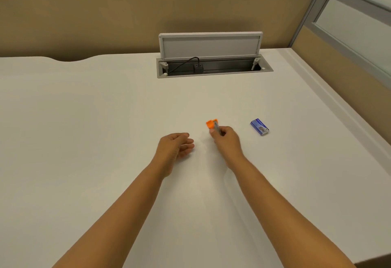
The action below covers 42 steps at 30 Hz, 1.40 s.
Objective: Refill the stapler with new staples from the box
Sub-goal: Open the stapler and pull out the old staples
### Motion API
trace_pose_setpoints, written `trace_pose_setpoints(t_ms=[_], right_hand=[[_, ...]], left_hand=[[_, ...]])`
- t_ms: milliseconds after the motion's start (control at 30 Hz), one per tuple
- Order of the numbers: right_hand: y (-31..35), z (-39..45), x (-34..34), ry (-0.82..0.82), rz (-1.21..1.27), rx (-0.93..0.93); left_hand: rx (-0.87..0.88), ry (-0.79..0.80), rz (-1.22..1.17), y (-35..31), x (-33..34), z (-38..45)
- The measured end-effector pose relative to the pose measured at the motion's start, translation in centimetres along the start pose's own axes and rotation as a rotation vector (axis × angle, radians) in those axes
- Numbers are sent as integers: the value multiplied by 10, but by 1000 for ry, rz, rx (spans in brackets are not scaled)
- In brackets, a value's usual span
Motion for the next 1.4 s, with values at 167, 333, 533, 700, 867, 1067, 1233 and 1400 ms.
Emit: trace_pose_setpoints(t_ms=[167,333,533,700,867,1067,1233,1400], right_hand=[[10,-26,43,113,-275,-122],[11,-15,30,228,-295,-178],[-8,25,-36,-10,-275,2],[-9,27,-31,25,-350,42],[-7,21,-20,61,-430,85],[-5,14,-6,100,-450,46],[-5,19,-17,68,-236,60],[10,7,-1,217,27,28]], left_hand=[[-60,148,-20,2,21,-7],[-83,37,-14,2,-3,3],[-99,53,104,3,-13,6],[-82,76,157,1,-3,6],[-84,69,174,0,-5,6],[-82,54,204,0,-11,7],[-92,77,206,1,-11,4],[-100,122,237,-2,-7,0]])
Point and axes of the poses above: each hand's wrist, its own z-axis towards the middle knuckle, its own x-axis out of the palm, y = z × x, the point moved 4 cm from there along z, towards the middle knuckle, and after that the axes turned 3 degrees about z, right-handed, at the moved point
